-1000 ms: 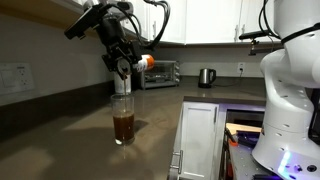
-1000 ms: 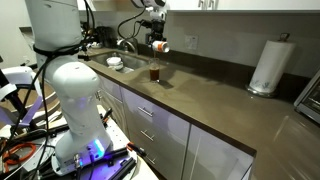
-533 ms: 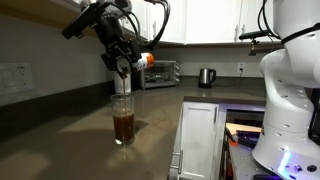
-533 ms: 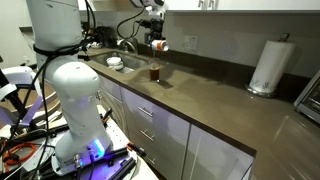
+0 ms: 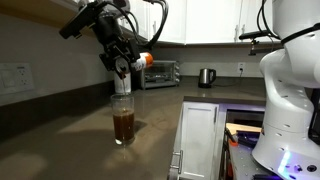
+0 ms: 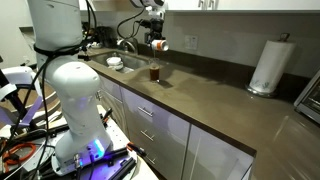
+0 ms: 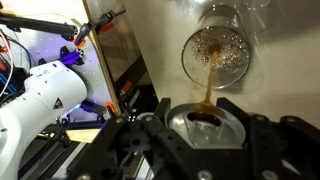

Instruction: Pour the juice in the can into the glass.

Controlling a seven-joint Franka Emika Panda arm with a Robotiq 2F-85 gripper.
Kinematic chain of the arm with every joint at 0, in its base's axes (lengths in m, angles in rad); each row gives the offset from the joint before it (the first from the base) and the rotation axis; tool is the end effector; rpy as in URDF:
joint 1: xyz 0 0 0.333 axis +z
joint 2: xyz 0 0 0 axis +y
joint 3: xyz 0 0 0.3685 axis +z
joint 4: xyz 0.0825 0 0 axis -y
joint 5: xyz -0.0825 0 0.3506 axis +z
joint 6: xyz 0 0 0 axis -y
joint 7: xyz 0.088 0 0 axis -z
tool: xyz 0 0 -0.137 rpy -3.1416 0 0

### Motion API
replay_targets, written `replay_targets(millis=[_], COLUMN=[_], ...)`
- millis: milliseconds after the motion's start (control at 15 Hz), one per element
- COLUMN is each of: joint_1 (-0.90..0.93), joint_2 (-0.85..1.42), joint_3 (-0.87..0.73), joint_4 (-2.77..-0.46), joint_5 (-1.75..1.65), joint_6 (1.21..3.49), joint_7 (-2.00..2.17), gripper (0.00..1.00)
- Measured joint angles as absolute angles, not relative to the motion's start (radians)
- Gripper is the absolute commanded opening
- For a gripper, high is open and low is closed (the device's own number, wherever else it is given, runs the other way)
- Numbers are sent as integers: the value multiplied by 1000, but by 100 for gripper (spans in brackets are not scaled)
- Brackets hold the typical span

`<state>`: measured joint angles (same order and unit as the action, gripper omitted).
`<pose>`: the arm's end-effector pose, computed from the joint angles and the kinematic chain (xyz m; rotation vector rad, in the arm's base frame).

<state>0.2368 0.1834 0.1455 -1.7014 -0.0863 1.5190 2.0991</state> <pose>0.5079 0.1851 0.4922 1.8298 -2.0891 -0.0865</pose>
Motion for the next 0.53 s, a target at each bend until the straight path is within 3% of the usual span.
replay_targets(millis=[533], joint_1=[250], joint_2=[187], joint_3=[146], joint_4=[-1701], joint_5=[-87], joint_6=[1514], joint_7=[2118], gripper=[27])
